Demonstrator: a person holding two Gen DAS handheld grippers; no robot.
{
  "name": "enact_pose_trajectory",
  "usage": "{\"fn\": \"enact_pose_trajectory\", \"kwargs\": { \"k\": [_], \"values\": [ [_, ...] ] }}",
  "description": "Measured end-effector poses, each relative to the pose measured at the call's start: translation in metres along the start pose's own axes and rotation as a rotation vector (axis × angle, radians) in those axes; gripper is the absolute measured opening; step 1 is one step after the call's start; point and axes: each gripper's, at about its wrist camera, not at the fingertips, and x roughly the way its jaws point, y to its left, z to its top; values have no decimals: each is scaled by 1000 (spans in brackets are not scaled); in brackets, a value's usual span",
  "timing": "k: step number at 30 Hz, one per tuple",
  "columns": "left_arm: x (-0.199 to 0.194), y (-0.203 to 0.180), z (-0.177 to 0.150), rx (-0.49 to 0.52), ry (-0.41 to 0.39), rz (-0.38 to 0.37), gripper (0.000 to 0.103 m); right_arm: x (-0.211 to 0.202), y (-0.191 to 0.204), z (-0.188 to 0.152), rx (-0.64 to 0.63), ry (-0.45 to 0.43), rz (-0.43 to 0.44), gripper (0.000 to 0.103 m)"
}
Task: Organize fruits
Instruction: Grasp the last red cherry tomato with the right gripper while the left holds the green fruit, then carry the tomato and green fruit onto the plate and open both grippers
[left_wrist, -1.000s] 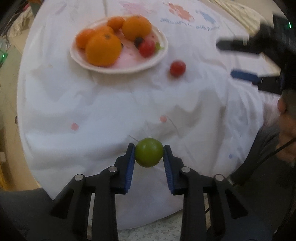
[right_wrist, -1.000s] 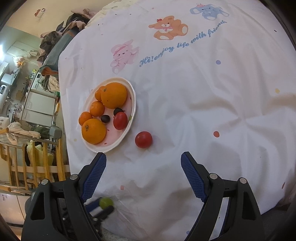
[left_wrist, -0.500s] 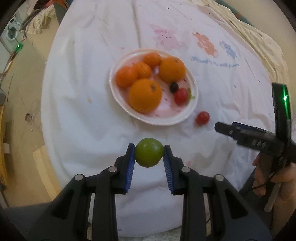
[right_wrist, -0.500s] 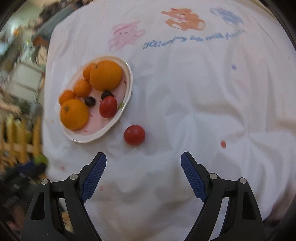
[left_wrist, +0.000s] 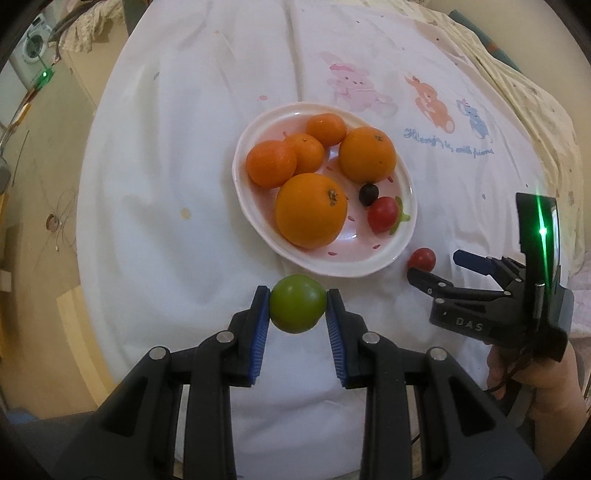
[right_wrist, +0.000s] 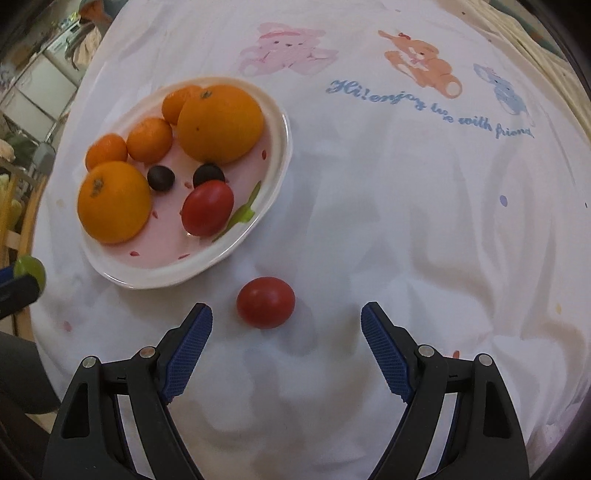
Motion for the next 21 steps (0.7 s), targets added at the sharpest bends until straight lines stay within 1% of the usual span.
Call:
{"fn": "enact_pose_trajectory", "kwargs": {
  "k": [2,4,6,7,9,11,16,21],
  "values": [
    [1,0,0,-4,2,-9,26,3,4,1,-25,-1,-25,85],
    [1,-1,0,-2,0,-11,26,6,7,2,-46,-1,-35,81],
    [0,-1,0,-2,-6,-9,26,8,8,2,-58,0,-43,64],
    [0,0,0,-2,-8,-9,26,8,8,2,-62,-2,-45,60],
    [-1,0,0,-4,-7,-11,26,7,9,3,-62,-11,-21,43],
    [-1,1,1,-6,-3,-12,26,4,9,4,-58,-19,6,35],
    [-1,0,0,-5,-6,-10,26,-1,4,5,-26,-22,50,35],
    [0,2,0,-10,-16,-6,26,-6,-3,7,2,-31,71,35]
  ]
}}
